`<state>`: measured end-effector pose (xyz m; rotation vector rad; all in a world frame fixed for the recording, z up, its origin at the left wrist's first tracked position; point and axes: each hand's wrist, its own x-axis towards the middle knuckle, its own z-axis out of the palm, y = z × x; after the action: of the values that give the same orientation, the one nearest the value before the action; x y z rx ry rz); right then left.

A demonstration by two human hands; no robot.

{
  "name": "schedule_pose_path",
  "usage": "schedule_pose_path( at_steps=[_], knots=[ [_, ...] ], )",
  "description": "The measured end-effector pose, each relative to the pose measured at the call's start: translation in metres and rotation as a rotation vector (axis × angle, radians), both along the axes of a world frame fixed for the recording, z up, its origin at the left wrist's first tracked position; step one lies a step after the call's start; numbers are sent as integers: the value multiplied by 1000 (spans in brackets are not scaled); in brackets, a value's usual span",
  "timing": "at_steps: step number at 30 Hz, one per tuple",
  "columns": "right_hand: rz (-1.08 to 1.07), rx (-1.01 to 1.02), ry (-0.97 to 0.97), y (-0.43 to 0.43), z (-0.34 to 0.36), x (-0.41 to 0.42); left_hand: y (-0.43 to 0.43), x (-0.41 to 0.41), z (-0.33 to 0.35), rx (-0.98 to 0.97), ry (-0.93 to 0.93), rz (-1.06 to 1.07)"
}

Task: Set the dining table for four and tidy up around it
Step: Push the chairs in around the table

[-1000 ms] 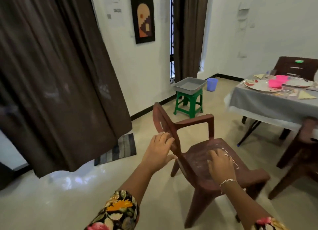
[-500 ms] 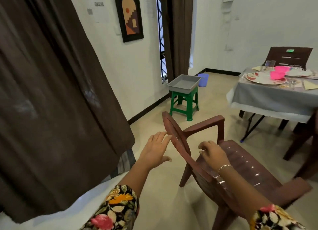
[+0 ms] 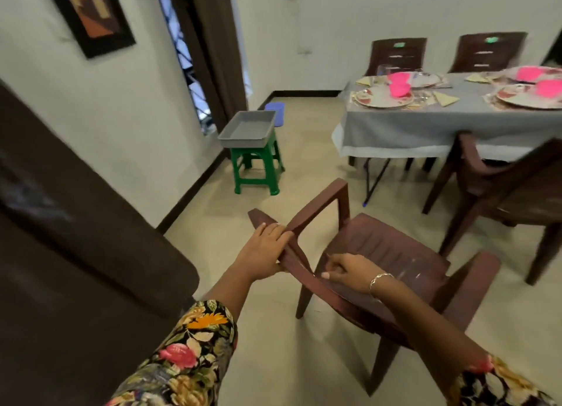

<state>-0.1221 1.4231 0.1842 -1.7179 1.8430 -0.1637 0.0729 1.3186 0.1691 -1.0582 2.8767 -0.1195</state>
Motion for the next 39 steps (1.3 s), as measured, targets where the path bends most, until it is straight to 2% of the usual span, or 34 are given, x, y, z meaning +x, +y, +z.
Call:
schedule_pose_path(
  at_steps=[4,8,10,14,17,23,30,39],
  knots=[
    [-91,128,-35,13,3,16,-29,-5,-2,41,13,-159],
    [-207,178,-71,27,-2,36,-38,-8,-8,24,-25,-224],
    [-211,178,23,32,-4,43,-40,-8,-13,-2,4,-239],
    [-187,41,349,39,-7,56,-37,-5,-18,-41,53,-227],
    [-163,-12,453,47,-8,67,-27,7,-23,-49,78,-199],
    [-63,-60,558,61,-16,71,-4,22,-21,-63,32,-148],
    [25,-11,679,71,-2,43,23,12,-18,-56,-60,-125],
    [-165,-43,693,72,-12,8,3,-3,-6,36,10,-280]
  ],
)
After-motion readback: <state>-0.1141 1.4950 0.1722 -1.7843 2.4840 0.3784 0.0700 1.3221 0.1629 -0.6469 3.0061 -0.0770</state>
